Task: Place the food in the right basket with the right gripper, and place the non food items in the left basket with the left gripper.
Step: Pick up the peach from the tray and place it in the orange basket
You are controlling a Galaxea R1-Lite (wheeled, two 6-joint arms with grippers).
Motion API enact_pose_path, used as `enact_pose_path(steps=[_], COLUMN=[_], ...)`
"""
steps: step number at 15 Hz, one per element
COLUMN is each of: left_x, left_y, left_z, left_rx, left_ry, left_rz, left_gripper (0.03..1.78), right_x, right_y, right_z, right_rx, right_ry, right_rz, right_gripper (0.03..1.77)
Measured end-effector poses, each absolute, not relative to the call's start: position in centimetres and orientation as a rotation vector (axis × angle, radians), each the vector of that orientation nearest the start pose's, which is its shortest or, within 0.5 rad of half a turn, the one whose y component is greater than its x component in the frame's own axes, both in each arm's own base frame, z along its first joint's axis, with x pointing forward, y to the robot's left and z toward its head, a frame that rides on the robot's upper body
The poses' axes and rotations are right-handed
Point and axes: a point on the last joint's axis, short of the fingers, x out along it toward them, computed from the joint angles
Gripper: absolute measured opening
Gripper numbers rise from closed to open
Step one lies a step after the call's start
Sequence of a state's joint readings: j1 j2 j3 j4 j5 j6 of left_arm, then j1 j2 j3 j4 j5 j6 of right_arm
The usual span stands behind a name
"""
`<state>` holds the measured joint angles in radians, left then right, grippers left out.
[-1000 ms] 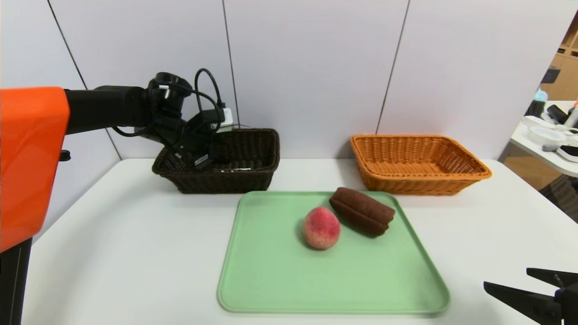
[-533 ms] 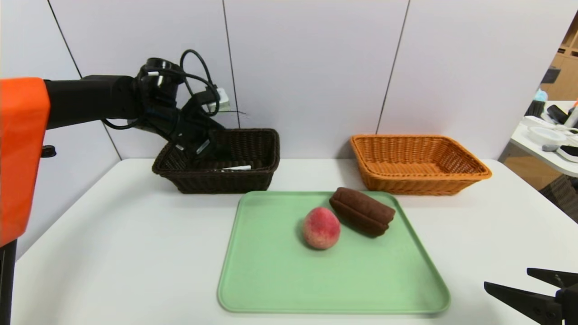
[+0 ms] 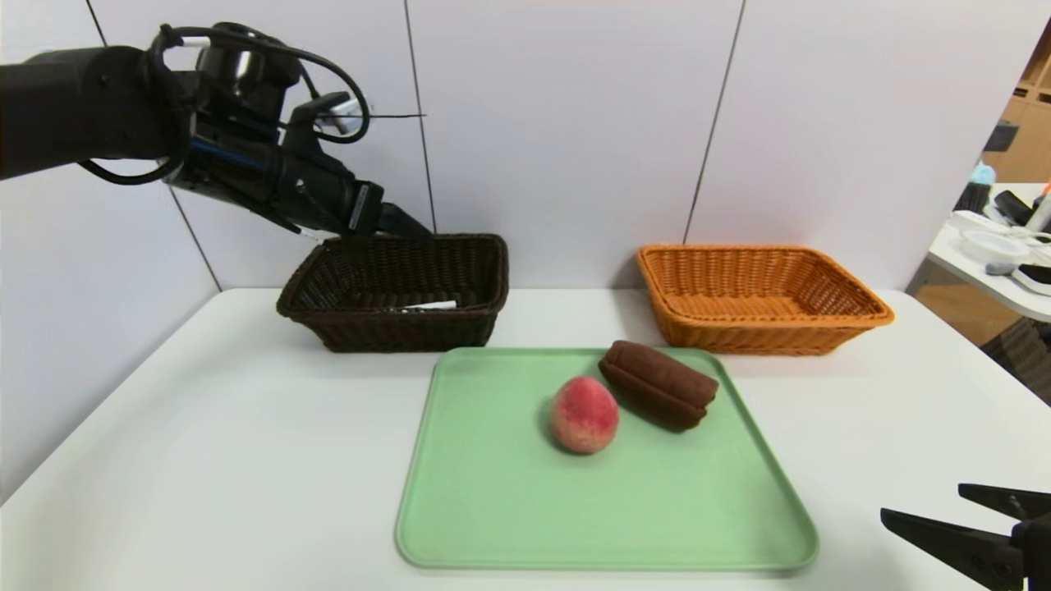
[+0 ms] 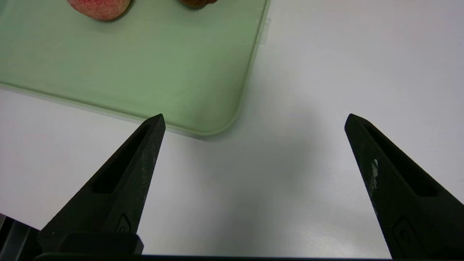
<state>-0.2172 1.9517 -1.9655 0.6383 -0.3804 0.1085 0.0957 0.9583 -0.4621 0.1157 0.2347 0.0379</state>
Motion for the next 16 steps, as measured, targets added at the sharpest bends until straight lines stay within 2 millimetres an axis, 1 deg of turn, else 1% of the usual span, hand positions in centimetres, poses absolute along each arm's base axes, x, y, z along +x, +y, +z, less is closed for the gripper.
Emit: enact_pose_path(steps=[2, 4, 7, 10, 13, 15, 16], left_x=[33.8, 31.8, 29.2, 26.1, 23.8, 22.5, 22.0], left_y=[-8.5, -8.5, -8.5, -9.1, -10.0, -10.6, -11.0], left_z=[30.2, 30.2, 29.1, 27.9, 26.3, 25.5, 25.4], left_rx=[-0.027, -0.055, -0.042, -0.017, 0.044, 0.129, 0.165], left_ry=[0.691, 0.782, 0.873, 0.937, 0.918, 0.841, 0.803], left_rz=[-0.559, -0.517, -0.517, -0.557, -0.653, -0.783, -0.845], left_gripper=[1.61, 1.64, 1.66, 1.67, 1.68, 1.69, 1.69], right_x=[9.9, 10.0, 10.5, 11.1, 11.8, 12.5, 13.0], right_y=[1.5, 1.5, 1.6, 1.8, 2.3, 3.2, 3.6], right_z=[17.0, 17.1, 17.9, 18.8, 19.6, 20.0, 20.2], right_rx=[0.079, 0.078, 0.078, 0.081, 0.082, 0.055, 0.034], right_ry=[0.62, 0.617, 0.594, 0.574, 0.566, 0.569, 0.571], right_rz=[0.307, 0.308, 0.327, 0.383, 0.459, 0.519, 0.548], right_gripper=[1.71, 1.71, 1.71, 1.71, 1.71, 1.71, 1.71])
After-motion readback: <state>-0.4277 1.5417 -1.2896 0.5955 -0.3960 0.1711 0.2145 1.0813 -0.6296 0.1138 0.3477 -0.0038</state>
